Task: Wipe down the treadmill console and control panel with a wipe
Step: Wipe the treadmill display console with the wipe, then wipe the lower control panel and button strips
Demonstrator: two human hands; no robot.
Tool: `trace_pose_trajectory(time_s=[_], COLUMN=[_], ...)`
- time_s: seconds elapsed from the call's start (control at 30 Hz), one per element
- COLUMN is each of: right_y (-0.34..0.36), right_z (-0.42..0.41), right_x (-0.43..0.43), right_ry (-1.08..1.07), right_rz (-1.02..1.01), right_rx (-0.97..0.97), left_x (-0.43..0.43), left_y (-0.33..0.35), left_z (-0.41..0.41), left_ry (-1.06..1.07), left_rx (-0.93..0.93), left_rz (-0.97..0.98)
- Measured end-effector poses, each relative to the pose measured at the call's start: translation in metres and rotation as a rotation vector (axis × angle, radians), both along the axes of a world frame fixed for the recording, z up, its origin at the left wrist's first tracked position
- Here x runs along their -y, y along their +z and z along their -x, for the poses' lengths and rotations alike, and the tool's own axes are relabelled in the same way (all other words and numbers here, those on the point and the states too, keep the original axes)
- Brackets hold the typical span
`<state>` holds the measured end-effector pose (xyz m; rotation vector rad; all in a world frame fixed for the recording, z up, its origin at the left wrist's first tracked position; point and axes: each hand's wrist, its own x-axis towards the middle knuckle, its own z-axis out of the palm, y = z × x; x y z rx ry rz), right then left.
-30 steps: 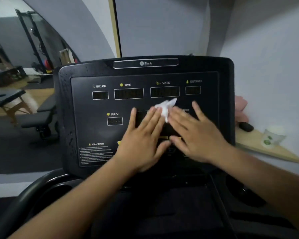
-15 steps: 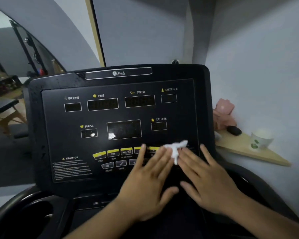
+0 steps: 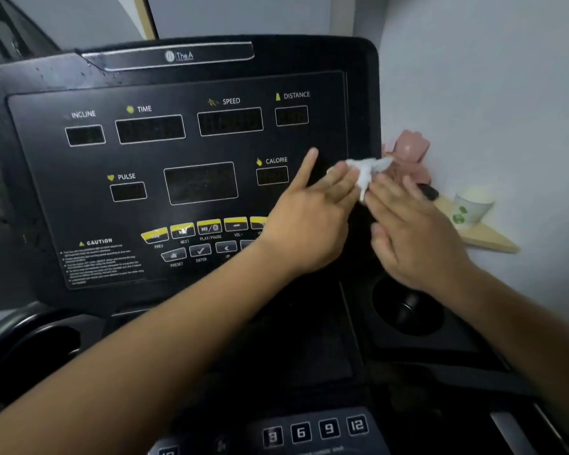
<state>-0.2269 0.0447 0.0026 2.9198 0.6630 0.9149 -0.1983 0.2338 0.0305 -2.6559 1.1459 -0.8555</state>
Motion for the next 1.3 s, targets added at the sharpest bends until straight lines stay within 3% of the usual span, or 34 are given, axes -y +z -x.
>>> trace_pose_trajectory(time_s=[0.2,0.53,0.67,0.8,0.97,1.03,1.23,1.3], right_y=[-0.058,-0.069,-0.064,-0.060,-0.071,-0.072,-0.068,-0.065], right_z=[0.043,0.057,0.058,0.058,0.068,0.074,0.077,0.081], right_x=[-0.012,-0.042,-0.047,-0.049,-0.036,-0.036,-0.043,-0.042], right_ry=[0.053,0.078,0.112,0.062,0.072,0.074,0.150,0.210], right_rz=[0.069,0.126,-0.129,-0.368,-0.181,-0.128,-0.324,-0.308], right_rx=[-0.138,-0.146,0.007,-0.088,-0.284,-0.277,-0.343,-0.389], left_x=[-0.026,-0.062,-0.033,-0.012,-0.029,-0.028,-0.048,-0.058], left_y=[-0.061,-0.080,-0.080,-0.078,-0.093,-0.097,-0.095,-0.090], left_z=[0.055,0.079,0.069,0.067,0.078,0.087,0.107,0.106], left_ry=[-0.007,0.055,0.026,-0.023,-0.136,-0.161,-0.085,-0.070], left_rx=[-0.138,-0.166,-0.078,-0.080,-0.006,-0.069,-0.326,-0.413], left_rz=[-0.046,-0.026,0.041,0.154,0.175,0.176,0.258,0.299])
